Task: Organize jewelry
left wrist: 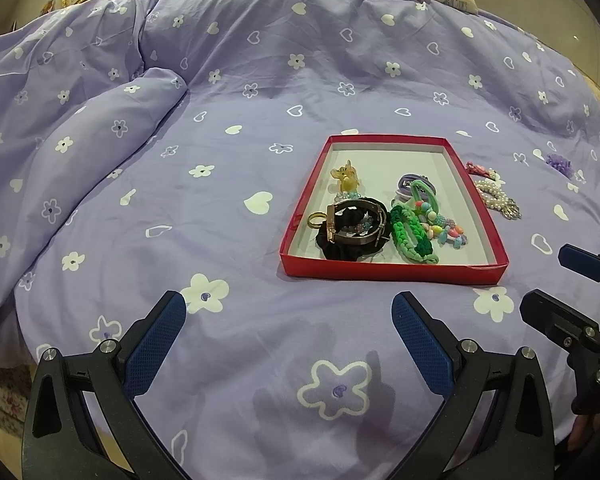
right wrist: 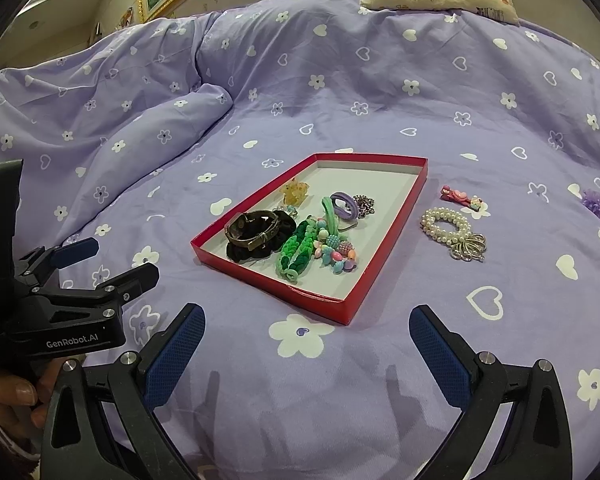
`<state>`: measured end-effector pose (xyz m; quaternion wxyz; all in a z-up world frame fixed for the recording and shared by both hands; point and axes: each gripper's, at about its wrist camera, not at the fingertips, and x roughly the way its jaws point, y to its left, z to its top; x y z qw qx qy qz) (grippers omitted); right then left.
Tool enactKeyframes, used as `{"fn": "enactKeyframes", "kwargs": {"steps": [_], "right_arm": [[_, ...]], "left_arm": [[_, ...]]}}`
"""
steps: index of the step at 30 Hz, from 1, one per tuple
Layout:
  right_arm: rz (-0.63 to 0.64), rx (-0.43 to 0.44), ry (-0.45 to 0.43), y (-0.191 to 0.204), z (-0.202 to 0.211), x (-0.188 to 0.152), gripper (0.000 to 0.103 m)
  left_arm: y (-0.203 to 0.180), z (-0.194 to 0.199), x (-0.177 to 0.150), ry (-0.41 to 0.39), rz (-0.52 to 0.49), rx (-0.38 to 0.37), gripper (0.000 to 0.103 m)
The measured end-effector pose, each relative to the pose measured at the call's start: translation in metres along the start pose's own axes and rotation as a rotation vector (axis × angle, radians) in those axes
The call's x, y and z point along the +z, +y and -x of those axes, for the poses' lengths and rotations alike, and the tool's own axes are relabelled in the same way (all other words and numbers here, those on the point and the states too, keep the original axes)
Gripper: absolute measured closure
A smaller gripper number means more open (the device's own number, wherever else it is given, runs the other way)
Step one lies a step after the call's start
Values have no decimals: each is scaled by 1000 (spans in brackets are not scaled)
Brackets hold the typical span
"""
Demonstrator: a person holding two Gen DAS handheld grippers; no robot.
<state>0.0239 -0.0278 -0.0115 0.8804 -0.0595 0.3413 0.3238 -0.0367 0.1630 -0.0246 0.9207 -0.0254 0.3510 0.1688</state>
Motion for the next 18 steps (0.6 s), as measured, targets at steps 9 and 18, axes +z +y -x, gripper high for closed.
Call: {"fn": "enactKeyframes", "kwargs": {"steps": [9, 18], "right_arm": [[0, 1, 1, -1, 0, 0, 0], [-3, 2, 3, -2, -2, 1, 0]], "left_arm": [[0, -1, 2, 4, -1, -1, 0], [0, -5, 7, 8, -1, -12, 0]]}}
